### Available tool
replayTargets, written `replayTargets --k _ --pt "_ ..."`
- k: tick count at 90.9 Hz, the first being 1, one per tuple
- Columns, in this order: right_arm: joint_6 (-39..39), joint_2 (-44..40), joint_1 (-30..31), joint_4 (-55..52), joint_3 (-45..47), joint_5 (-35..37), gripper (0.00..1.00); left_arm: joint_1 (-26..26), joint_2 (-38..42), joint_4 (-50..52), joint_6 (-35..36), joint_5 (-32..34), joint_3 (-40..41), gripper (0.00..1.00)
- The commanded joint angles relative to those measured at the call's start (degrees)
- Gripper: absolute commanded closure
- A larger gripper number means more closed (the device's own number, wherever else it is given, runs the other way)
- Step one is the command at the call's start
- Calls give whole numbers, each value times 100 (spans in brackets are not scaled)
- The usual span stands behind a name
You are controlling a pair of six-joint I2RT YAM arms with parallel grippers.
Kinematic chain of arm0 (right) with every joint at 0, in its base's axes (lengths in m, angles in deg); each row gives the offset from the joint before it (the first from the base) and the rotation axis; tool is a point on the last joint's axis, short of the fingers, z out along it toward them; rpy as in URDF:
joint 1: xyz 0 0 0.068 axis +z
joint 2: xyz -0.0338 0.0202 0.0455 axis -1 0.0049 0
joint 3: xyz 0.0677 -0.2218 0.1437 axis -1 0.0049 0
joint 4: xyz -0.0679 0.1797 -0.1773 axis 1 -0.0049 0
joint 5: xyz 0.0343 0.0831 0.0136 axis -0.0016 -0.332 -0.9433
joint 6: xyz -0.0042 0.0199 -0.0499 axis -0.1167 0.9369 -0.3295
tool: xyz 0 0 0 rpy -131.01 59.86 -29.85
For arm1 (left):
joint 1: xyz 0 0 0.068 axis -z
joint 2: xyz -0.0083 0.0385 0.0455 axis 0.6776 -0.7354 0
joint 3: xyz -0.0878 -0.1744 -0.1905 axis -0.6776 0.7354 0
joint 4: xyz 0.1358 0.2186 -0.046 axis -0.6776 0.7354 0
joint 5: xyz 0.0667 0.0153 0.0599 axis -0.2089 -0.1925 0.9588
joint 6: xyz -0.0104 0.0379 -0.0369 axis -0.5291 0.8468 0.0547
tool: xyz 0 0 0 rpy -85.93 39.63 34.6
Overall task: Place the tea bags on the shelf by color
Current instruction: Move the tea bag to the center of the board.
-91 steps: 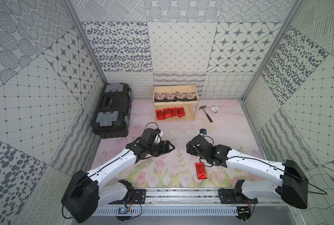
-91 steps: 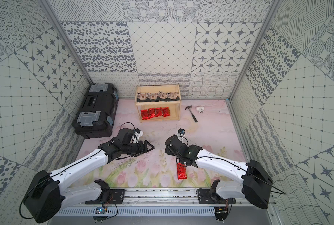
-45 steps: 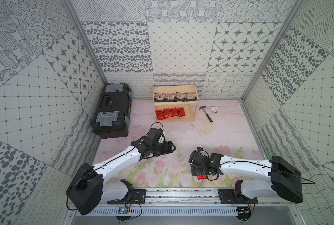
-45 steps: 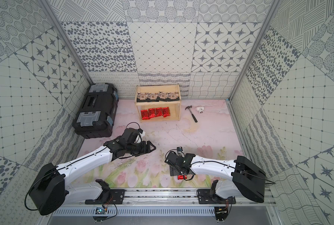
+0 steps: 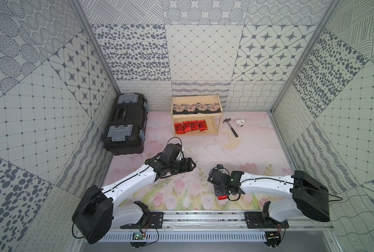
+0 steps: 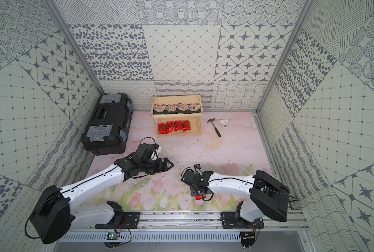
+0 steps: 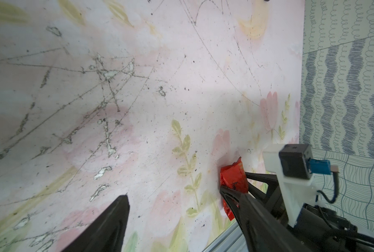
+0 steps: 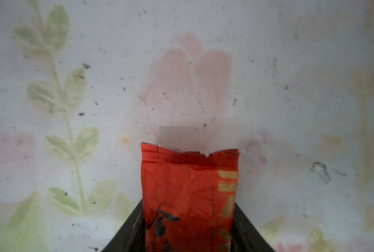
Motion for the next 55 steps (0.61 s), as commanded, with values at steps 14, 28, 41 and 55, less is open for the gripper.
replayTargets --k 14,28,41,55 --pt "-2286 918 5 1127 -1027 -136 48 -600 118 -501 -245 -358 425 16" --pt "-3602 1482 -123 1952 -1175 -600 47 -892 116 -765 -396 -627 676 17" --pt "-4145 1578 -310 2569 -961 -852 45 -956 264 -853 -371 -587 842 17" --pt "-4184 1079 -344 2690 -735 -875 31 -981 104 -1324 -350 -899 1018 19"
